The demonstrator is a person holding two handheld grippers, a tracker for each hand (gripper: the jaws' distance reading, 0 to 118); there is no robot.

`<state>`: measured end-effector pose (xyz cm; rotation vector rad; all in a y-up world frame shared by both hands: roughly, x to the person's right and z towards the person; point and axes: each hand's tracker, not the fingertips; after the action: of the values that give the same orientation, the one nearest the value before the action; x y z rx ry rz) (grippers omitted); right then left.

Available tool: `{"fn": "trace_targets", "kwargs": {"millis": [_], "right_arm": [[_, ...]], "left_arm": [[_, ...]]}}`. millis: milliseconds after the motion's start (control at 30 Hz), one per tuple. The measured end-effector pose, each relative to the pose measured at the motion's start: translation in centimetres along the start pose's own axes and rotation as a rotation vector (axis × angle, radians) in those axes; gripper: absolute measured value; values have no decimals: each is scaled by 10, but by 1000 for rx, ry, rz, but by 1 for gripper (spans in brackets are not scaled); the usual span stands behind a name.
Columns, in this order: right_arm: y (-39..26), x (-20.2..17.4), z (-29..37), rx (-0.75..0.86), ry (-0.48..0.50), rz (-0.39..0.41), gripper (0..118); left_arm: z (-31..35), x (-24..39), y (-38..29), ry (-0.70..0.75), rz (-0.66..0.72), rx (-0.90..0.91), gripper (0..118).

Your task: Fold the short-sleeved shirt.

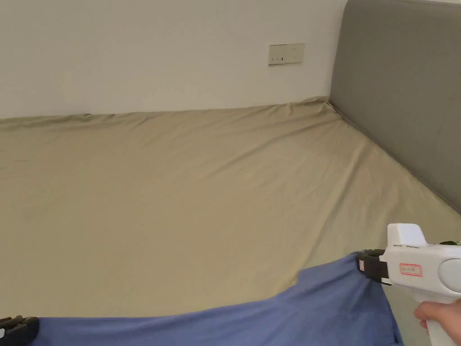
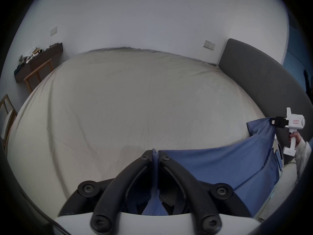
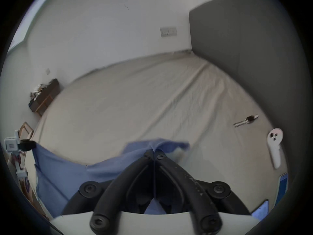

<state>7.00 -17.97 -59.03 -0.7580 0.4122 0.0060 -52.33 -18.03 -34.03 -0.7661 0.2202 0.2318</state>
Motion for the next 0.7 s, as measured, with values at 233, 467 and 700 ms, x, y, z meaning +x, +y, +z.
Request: {"fn": "trace_targets", "kwargs": {"millis": [233, 467, 700], "right_arm": [[-52, -15, 148, 89, 96, -3, 2], [-138, 7, 196, -63, 98, -61, 2], [-210, 13, 182, -314, 70, -6, 2]], "left_arm": [[107, 8, -42, -6, -59, 91, 5], [170, -7, -124, -22, 32, 7, 5], [164, -11, -200, -30, 92, -191, 5]]}}
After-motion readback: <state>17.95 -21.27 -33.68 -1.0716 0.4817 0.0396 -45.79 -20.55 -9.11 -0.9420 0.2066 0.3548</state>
